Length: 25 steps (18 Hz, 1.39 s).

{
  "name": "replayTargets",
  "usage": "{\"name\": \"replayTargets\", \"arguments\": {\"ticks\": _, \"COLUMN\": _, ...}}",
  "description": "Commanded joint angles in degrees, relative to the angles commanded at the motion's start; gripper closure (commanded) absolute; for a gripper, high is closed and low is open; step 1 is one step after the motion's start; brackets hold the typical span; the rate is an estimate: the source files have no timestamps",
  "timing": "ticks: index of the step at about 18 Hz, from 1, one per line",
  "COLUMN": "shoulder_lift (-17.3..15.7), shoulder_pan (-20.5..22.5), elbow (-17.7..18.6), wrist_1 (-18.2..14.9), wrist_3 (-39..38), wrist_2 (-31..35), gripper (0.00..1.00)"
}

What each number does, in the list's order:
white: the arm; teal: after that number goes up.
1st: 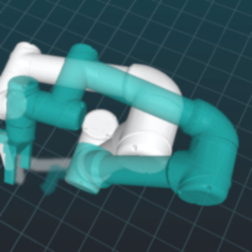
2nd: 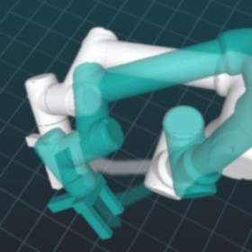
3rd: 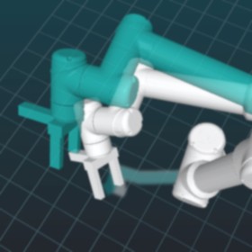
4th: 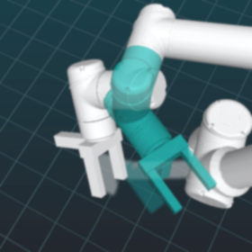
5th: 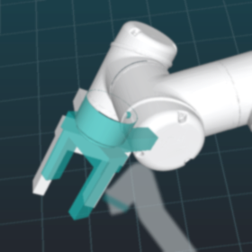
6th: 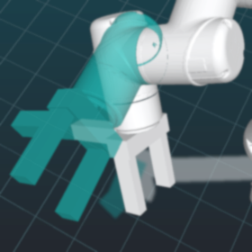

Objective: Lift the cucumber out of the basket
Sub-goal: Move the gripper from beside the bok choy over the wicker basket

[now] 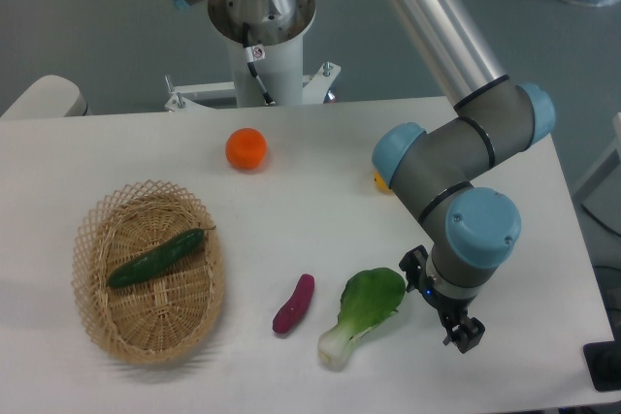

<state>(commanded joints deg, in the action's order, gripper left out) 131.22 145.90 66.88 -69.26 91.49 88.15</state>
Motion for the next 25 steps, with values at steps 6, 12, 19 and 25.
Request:
{"name": "replayTargets", "arguments": {"ticks": 6, "shoulder_lift": -0.61, "shoulder_pan": -0.79, "elbow": 0.62, "wrist_1": -0.53, "wrist_3": -0.09, "wrist_2": 0.0, "gripper": 0.0}}
{"name": "replayTargets", "arguments": {"ticks": 12, "shoulder_lift": -2.19, "shoulder_pan": -2.28, "elbow": 2.81, "wrist_1": -0.7, "wrist_3": -1.05, "wrist_2": 0.0, "gripper": 0.0}}
{"name": "replayTargets", "arguments": {"ticks": 19, "shoulder_lift": -6.32, "shoulder_pan": -5.97, "elbow": 8.08, "wrist_1": -0.7, "wrist_3": -5.35, "wrist_2": -3.33, "gripper": 0.0}}
{"name": "replayTargets", "arguments": {"ticks": 25, "shoulder_lift": -13.79, "shoulder_pan": -12.12, "elbow": 16.42, "wrist_1": -0.53, "wrist_3": -14.92, "wrist_2": -6.5, "gripper": 0.0}}
